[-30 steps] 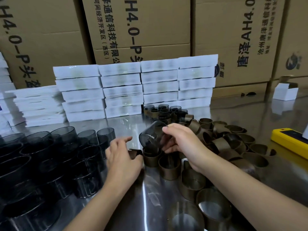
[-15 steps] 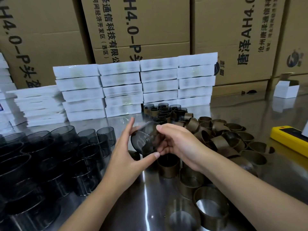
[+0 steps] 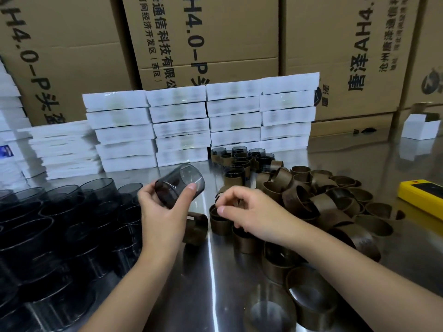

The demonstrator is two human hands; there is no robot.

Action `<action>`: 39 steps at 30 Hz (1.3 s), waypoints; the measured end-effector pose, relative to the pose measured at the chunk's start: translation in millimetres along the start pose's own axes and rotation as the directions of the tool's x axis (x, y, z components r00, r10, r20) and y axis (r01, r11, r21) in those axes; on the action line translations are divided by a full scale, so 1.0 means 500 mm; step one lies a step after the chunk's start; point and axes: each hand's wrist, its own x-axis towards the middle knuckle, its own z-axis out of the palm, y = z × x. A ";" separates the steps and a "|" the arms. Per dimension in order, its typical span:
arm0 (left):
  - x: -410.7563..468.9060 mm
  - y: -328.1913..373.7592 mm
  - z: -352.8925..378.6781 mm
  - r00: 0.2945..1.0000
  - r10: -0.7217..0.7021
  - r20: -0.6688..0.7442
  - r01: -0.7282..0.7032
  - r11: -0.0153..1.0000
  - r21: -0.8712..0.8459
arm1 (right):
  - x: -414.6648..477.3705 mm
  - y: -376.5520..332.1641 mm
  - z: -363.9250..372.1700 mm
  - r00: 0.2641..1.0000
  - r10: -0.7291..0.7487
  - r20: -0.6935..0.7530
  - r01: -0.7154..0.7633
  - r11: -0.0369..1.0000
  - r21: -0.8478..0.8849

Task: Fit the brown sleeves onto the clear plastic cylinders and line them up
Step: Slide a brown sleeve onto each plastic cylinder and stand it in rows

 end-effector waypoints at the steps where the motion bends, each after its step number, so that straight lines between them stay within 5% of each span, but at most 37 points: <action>1: 0.002 0.001 0.001 0.999 -0.030 -0.010 0.030 0.999 -0.011 | -0.003 0.000 0.004 0.999 -0.011 0.041 0.012 0.999 -0.037; 9: -0.009 0.008 0.010 0.961 -0.275 0.030 0.276 0.947 -0.166 | -0.020 -0.006 0.011 0.981 -0.019 0.194 0.059 0.977 -0.203; 15: -0.038 0.032 0.017 0.947 -0.285 0.149 0.312 0.927 -0.210 | -0.021 -0.009 0.017 0.968 -0.043 0.248 0.108 0.960 -0.257; 26: -0.025 0.022 0.004 0.974 -0.223 0.049 0.227 0.922 -0.315 | 0.005 -0.001 0.011 0.979 -0.053 -0.198 0.093 0.976 0.198; 33: -0.017 0.004 0.005 0.933 -0.285 0.218 0.345 0.880 -0.325 | 0.006 -0.001 -0.006 0.900 -0.023 -0.436 0.150 0.954 0.260; 39: -0.020 -0.001 0.007 0.929 -0.211 0.303 0.290 0.925 -0.245 | -0.003 -0.008 -0.006 0.889 -0.064 -0.453 0.183 0.957 0.224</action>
